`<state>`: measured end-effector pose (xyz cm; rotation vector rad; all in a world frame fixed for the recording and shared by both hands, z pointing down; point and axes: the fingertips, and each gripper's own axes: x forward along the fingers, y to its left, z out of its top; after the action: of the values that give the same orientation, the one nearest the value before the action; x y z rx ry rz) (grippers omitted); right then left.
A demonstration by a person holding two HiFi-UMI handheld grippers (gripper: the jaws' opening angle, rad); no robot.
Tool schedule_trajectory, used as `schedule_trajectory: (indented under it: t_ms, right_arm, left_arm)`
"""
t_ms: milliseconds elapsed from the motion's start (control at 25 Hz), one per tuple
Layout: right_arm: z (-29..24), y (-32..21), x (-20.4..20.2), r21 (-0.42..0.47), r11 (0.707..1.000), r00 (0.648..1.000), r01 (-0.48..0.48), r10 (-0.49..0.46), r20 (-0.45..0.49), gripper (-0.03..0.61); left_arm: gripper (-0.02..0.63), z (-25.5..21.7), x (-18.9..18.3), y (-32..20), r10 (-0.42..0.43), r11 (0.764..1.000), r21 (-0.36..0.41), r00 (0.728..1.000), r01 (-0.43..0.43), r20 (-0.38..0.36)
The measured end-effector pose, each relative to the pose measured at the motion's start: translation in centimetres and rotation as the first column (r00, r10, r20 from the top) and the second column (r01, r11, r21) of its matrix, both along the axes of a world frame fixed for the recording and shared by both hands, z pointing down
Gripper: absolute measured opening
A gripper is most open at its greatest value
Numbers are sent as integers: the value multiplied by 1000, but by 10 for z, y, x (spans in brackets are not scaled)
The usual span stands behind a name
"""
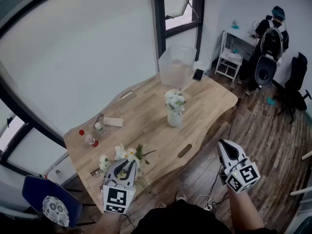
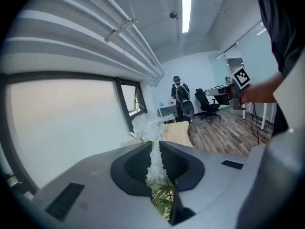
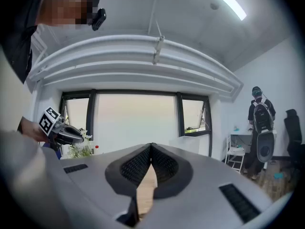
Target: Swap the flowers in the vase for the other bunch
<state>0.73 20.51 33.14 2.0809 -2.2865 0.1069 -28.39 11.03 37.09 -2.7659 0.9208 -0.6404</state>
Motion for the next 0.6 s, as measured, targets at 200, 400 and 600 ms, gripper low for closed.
schedule_trajectory:
  t_ms: [200,400,600]
  right_arm:
    - [8,-3,18,-7,1000,1000,9,-9,-6,26]
    - [12,-12,39,-9,999,999,36,-36,10,26]
    - [18,-26,57,-17,995,995,99,-99,-10,26]
  left_arm:
    - [48,1,18,-8,-3,1000,4,1000,3,9]
    - [48,-3,42,-22,-17,1000,14,999,17,27]
    - [48,-9,62,-33,-61,998,33,998,60,31]
